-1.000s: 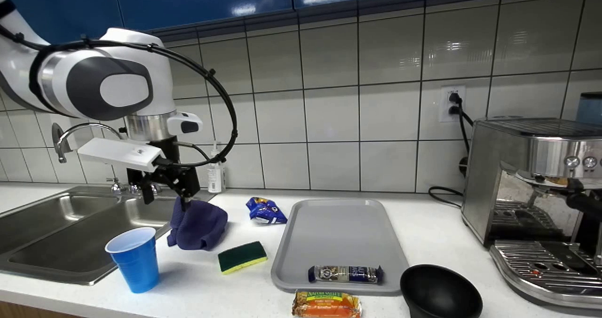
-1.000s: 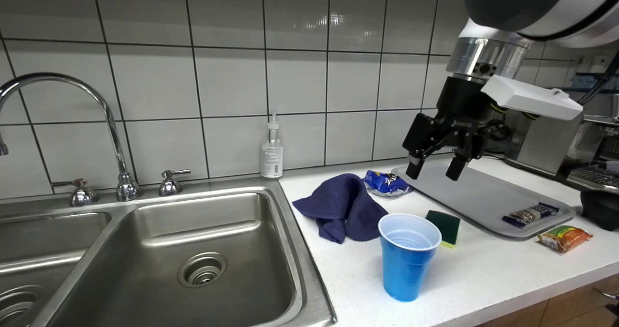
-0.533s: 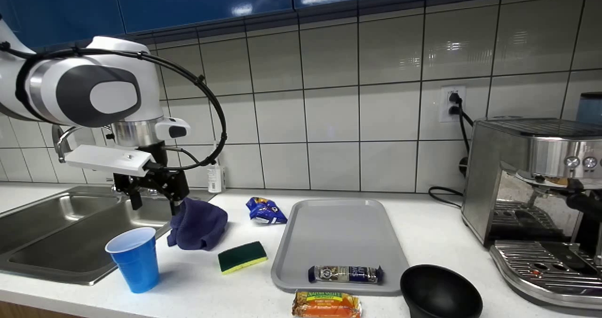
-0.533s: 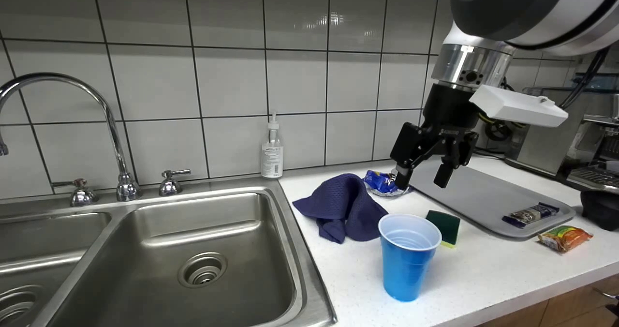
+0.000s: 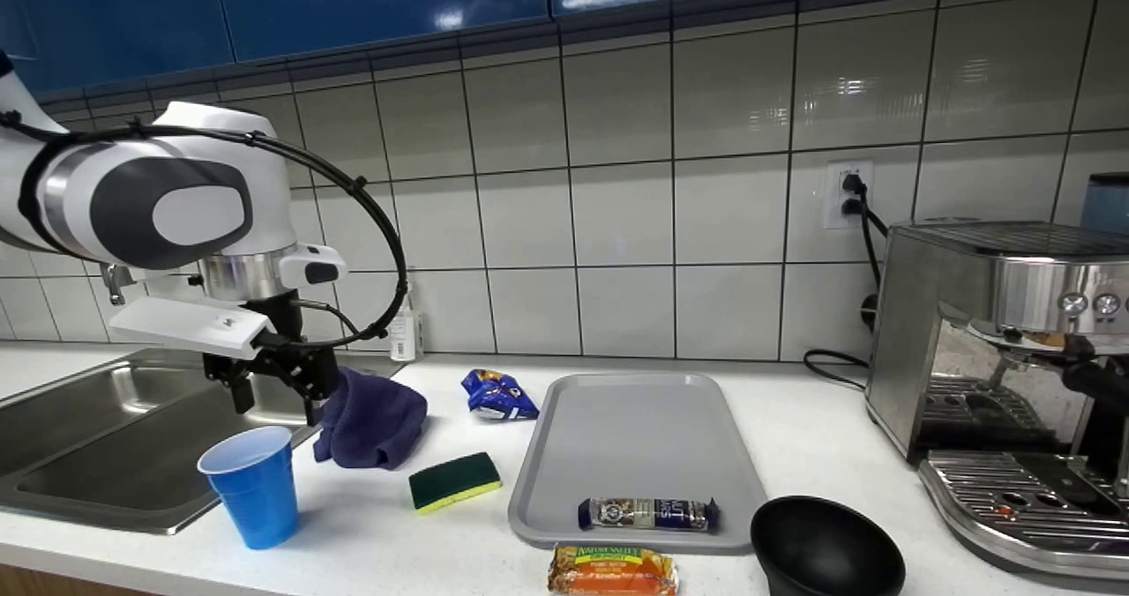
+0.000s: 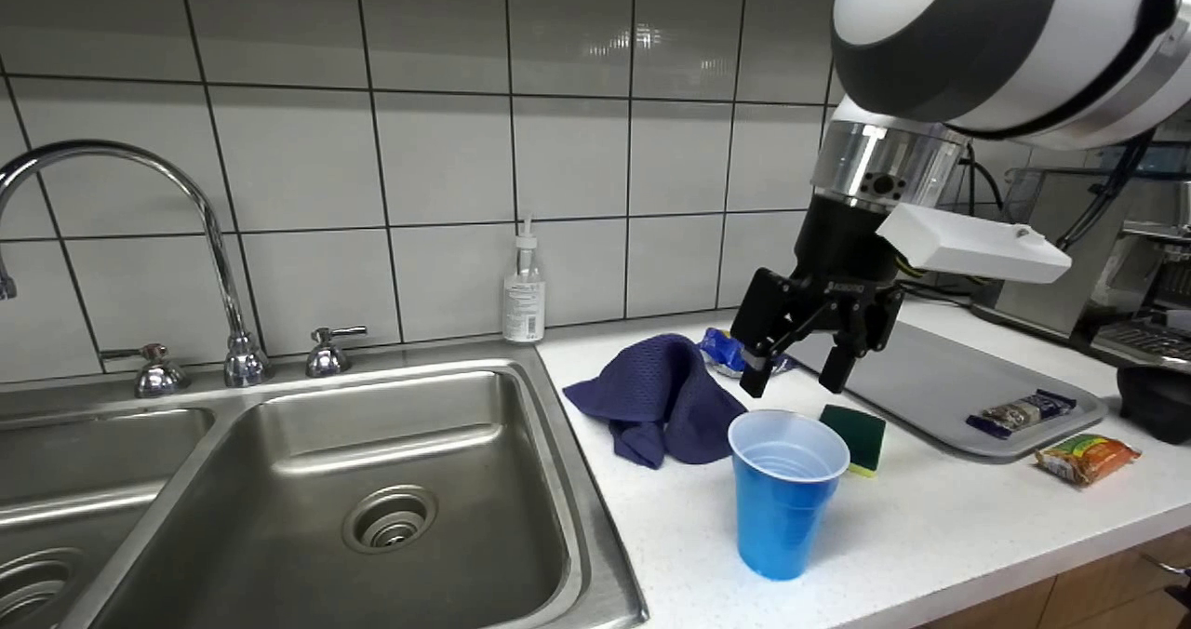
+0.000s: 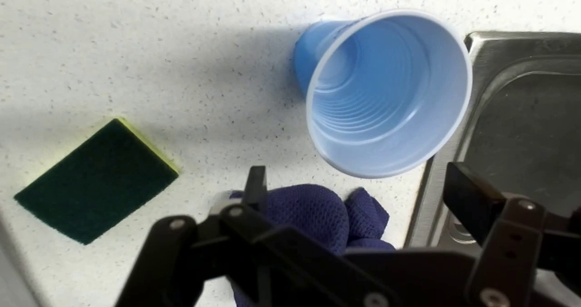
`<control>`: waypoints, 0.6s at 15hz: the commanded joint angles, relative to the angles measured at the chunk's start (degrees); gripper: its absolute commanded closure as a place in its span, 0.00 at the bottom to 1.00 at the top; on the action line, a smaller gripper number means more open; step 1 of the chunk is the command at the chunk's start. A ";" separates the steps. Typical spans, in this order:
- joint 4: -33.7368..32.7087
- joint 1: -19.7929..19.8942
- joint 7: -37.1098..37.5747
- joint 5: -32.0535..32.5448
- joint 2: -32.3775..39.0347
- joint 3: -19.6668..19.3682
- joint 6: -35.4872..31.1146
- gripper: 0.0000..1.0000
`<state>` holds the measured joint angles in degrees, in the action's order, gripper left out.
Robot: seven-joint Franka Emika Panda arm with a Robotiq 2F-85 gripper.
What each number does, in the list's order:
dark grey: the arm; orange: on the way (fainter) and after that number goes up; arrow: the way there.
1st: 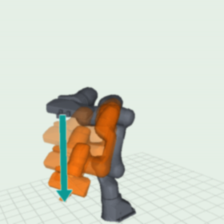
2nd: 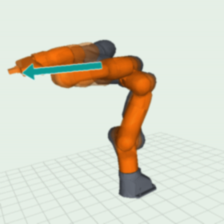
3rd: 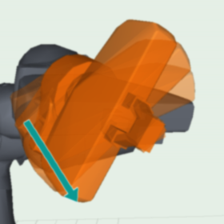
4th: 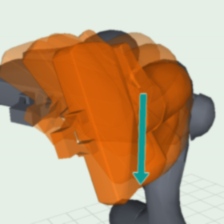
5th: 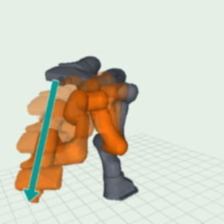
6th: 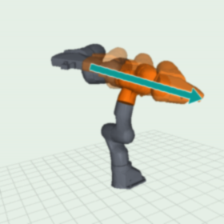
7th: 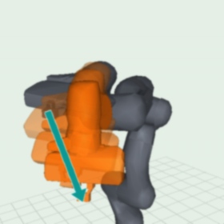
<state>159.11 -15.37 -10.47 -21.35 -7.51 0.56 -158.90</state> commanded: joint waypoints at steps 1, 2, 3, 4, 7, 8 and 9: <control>-0.03 0.11 -2.23 -3.00 2.48 1.70 -3.32 0.00; -0.03 0.19 -2.40 -3.41 3.11 2.01 -4.00 0.00; -0.03 0.31 -2.61 -3.86 3.69 2.31 -4.58 0.00; -0.03 0.41 -2.87 -4.31 4.42 2.64 -5.46 0.00; -0.03 0.91 -3.70 -5.73 6.37 3.51 -7.84 0.00; -0.03 1.13 -4.28 -6.53 6.92 3.78 -8.42 0.00; 0.00 -0.15 -5.31 -7.68 7.58 2.64 -9.25 0.00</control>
<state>159.11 -15.37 -12.18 -25.55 -1.68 2.77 -165.35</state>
